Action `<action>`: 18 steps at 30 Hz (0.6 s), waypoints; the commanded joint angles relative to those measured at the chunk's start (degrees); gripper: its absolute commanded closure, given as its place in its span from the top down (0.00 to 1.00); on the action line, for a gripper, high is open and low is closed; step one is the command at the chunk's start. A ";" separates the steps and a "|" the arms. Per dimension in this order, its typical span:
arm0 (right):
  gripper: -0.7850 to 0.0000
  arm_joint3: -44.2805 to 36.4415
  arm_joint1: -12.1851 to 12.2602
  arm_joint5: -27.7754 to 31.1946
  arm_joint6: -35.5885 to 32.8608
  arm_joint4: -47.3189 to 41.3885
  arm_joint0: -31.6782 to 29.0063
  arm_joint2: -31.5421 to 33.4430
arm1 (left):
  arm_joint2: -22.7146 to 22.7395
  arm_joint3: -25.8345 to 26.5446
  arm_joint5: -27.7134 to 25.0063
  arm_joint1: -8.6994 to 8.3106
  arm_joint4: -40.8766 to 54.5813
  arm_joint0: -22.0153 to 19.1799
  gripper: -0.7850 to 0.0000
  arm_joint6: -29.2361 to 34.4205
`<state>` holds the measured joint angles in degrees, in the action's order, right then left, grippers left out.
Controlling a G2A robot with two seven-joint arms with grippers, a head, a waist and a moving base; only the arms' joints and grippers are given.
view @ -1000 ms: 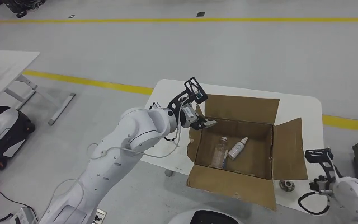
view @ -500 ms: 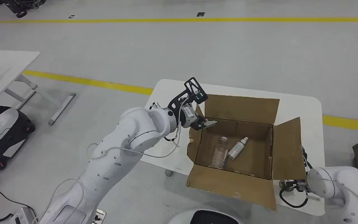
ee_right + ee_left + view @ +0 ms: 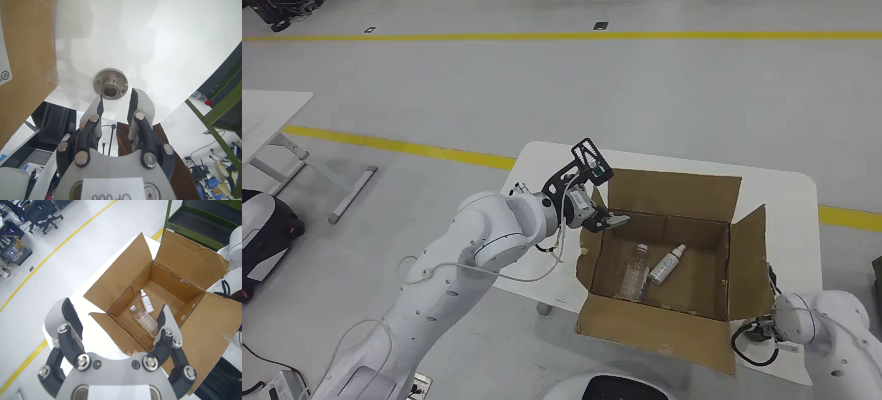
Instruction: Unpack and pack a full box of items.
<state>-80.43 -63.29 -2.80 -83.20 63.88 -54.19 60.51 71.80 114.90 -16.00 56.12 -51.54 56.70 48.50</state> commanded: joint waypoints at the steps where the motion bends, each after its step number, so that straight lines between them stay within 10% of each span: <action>1: 0.43 0.79 -0.20 0.06 0.14 -0.16 0.46 -0.45 | 0.00 0.00 0.00 0.00 0.00 0.00 1.00 0.00; 18: 0.41 5.81 -1.76 0.32 1.28 -1.00 3.09 -3.52 | 0.00 0.00 0.00 0.00 0.00 0.00 1.00 0.00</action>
<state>-74.84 -64.99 -2.51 -81.91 62.79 -51.18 57.10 71.80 114.90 -16.00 56.12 -51.54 56.70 48.50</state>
